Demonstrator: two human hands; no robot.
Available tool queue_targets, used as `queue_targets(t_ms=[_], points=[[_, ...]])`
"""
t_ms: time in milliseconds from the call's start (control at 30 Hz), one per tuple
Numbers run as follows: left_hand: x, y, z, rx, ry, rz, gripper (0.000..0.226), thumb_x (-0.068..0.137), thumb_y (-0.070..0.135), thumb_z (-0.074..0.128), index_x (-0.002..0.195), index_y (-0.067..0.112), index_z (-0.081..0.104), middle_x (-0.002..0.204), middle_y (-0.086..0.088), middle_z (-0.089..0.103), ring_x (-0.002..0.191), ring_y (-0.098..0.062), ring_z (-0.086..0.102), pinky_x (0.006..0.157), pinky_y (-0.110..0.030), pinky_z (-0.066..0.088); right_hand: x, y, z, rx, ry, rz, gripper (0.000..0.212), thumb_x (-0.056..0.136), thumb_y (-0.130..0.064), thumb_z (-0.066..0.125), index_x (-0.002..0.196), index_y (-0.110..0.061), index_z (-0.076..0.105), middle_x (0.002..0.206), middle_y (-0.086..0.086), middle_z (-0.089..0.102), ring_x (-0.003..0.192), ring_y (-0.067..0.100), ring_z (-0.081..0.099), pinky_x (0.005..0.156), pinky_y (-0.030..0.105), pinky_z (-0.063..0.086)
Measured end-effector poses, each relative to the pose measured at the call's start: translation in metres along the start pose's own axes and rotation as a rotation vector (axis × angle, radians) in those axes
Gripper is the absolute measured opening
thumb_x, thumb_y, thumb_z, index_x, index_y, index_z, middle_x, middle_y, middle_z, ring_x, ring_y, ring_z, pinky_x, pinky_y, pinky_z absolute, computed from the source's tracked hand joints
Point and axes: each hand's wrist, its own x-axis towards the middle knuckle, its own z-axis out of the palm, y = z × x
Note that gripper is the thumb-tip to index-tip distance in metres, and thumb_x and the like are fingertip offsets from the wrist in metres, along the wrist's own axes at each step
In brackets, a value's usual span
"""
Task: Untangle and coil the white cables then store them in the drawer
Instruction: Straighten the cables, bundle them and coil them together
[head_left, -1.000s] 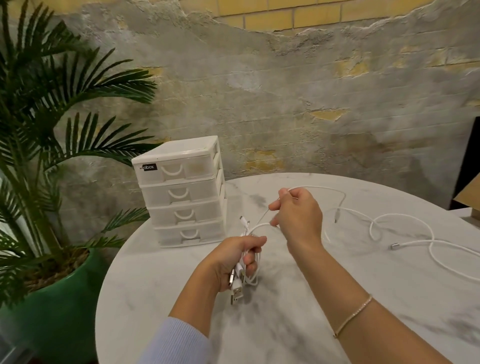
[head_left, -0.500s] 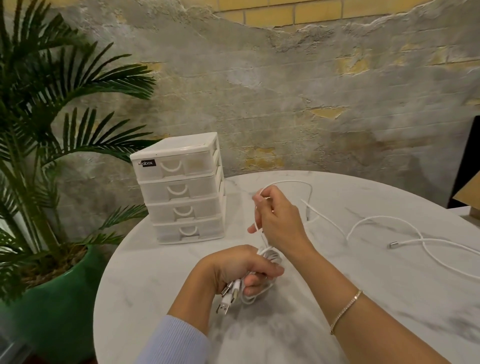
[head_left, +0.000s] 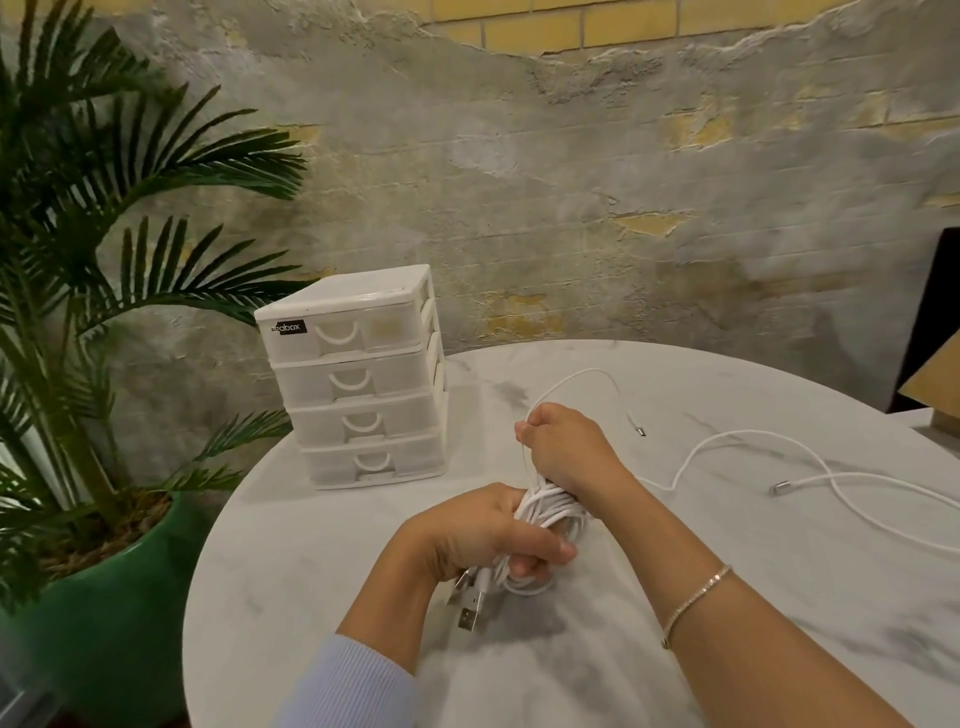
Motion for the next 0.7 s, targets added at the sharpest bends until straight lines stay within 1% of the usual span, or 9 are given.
queue_targets(t_ms=[67,133,200,300,400,467,533,600,700], points=[[0.003,-0.001,0.000,0.042,0.078,0.016,0.012,0.068,0.018,0.074,0.065,0.021,0.063,0.059,0.006,0.059,0.057,-0.008,0.054,0.062,-0.017,0.044,0.000,0.001,-0.004,-0.040,0.035,0.026,0.024,0.098,-0.025,0.042,0.106,-0.009,0.058,0.116,0.008,0.060,0.109,0.025,0.051,0.080,0.026,0.032],[0.005,-0.001,-0.001,0.080,0.134,0.032,0.012,0.063,0.024,0.073,0.070,0.022,0.064,0.065,0.007,0.062,0.064,-0.010,0.057,0.068,-0.022,0.046,0.002,0.003,-0.006,-0.079,0.056,0.048,0.028,0.099,-0.023,0.040,0.112,-0.005,0.058,0.121,0.011,0.059,0.114,0.028,0.050,0.084,0.028,0.035],[0.007,-0.001,0.000,0.109,0.187,0.028,0.015,0.061,0.025,0.073,0.072,0.020,0.064,0.068,0.003,0.062,0.067,-0.015,0.057,0.070,-0.029,0.046,0.005,0.005,-0.007,-0.171,0.054,0.069,0.032,0.100,-0.020,0.035,0.115,-0.001,0.057,0.124,0.014,0.057,0.117,0.030,0.050,0.090,0.029,0.038],[0.009,-0.001,0.004,0.171,0.286,0.020,0.022,0.067,0.020,0.072,0.081,0.017,0.056,0.070,0.001,0.058,0.063,-0.013,0.053,0.064,-0.027,0.043,0.011,0.008,-0.006,-0.385,0.000,0.090,0.037,0.102,-0.012,0.028,0.124,0.001,0.054,0.129,0.017,0.054,0.119,0.031,0.050,0.092,0.032,0.040],[0.011,0.001,0.008,0.220,0.392,0.026,0.036,0.076,0.014,0.068,0.103,0.024,0.046,0.073,0.003,0.060,0.061,-0.010,0.054,0.060,-0.022,0.044,0.017,0.012,-0.009,-0.527,-0.050,0.088,0.038,0.100,-0.006,0.029,0.130,-0.003,0.050,0.131,0.017,0.053,0.119,0.031,0.051,0.091,0.031,0.042],[0.012,0.002,0.011,0.275,0.426,0.057,0.050,0.077,0.015,0.066,0.117,0.028,0.039,0.073,0.004,0.061,0.061,-0.010,0.055,0.060,-0.020,0.044,0.018,0.014,-0.011,-0.557,-0.072,0.089,0.039,0.098,-0.005,0.032,0.133,-0.006,0.048,0.132,0.015,0.053,0.120,0.030,0.051,0.091,0.031,0.042],[0.014,0.002,0.013,0.325,0.449,0.088,0.058,0.078,0.017,0.065,0.126,0.032,0.035,0.072,0.004,0.061,0.061,-0.009,0.054,0.059,-0.017,0.042,0.018,0.015,-0.013,-0.528,-0.084,0.107,0.038,0.097,-0.005,0.035,0.132,-0.007,0.049,0.132,0.014,0.053,0.120,0.029,0.051,0.091,0.030,0.042],[0.015,0.002,0.013,0.337,0.459,0.104,0.047,0.079,0.017,0.064,0.119,0.032,0.043,0.072,0.007,0.061,0.060,-0.006,0.054,0.057,-0.014,0.041,0.015,0.016,-0.013,-0.489,-0.098,0.113,0.035,0.096,-0.006,0.037,0.128,-0.006,0.052,0.129,0.014,0.056,0.117,0.029,0.053,0.086,0.029,0.043],[0.016,0.001,0.013,0.361,0.468,0.117,0.024,0.080,0.019,0.064,0.098,0.031,0.055,0.070,0.014,0.060,0.059,0.000,0.053,0.051,-0.006,0.037,0.012,0.015,-0.013,-0.456,-0.129,0.122,0.031,0.096,-0.009,0.039,0.122,-0.006,0.056,0.123,0.013,0.060,0.110,0.027,0.057,0.070,0.026,0.041]])
